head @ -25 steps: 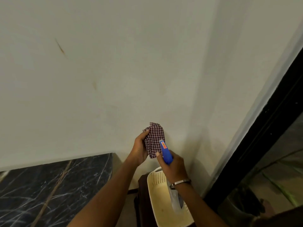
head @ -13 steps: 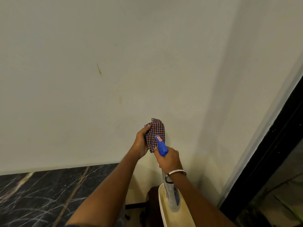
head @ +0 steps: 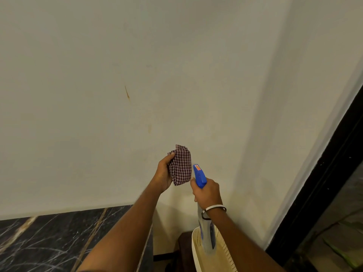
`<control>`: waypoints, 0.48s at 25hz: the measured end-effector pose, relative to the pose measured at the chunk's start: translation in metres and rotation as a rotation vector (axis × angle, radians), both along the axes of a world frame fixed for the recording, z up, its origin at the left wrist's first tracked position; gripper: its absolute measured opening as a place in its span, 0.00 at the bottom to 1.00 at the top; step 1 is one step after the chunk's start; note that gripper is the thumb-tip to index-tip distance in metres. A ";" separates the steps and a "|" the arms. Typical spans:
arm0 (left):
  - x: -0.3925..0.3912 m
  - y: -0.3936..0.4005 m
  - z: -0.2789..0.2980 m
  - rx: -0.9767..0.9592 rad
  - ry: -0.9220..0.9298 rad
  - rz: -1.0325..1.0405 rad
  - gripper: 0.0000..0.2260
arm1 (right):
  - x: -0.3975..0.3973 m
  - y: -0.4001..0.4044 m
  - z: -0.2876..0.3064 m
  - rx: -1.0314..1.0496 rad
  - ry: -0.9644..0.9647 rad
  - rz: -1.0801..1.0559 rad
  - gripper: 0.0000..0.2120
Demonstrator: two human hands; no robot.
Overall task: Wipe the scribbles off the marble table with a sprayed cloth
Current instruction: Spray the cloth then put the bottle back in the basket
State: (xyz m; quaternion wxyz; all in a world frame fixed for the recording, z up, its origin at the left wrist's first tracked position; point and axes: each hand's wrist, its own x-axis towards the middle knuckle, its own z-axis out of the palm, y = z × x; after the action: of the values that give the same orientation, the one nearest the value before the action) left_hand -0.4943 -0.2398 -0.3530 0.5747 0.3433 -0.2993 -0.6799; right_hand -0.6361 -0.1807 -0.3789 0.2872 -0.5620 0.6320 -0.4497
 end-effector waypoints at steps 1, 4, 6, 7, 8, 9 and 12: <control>0.002 0.001 0.001 -0.003 0.003 0.004 0.11 | 0.002 0.002 -0.001 -0.002 -0.013 -0.003 0.09; 0.005 0.005 0.005 -0.012 0.021 0.008 0.10 | 0.010 0.009 -0.004 0.003 -0.008 0.054 0.08; 0.006 0.006 0.006 -0.002 0.014 0.018 0.10 | 0.017 0.014 -0.007 0.015 0.034 0.088 0.08; 0.007 0.007 0.007 0.005 0.008 0.022 0.10 | 0.020 0.016 -0.009 0.020 0.047 0.090 0.08; 0.007 0.008 0.008 0.007 0.007 0.021 0.10 | 0.022 0.018 -0.009 0.024 0.054 0.085 0.08; 0.007 0.008 0.008 0.008 0.006 0.020 0.10 | 0.023 0.020 -0.010 0.030 0.059 0.076 0.08; 0.009 0.013 0.010 0.001 0.003 0.010 0.10 | 0.023 0.023 -0.010 0.035 0.062 0.054 0.09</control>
State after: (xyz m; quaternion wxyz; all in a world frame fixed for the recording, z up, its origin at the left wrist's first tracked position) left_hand -0.4856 -0.2273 -0.3430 0.5783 0.3438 -0.2965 -0.6778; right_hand -0.6135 -0.1575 -0.3887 0.2892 -0.5876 0.6330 -0.4129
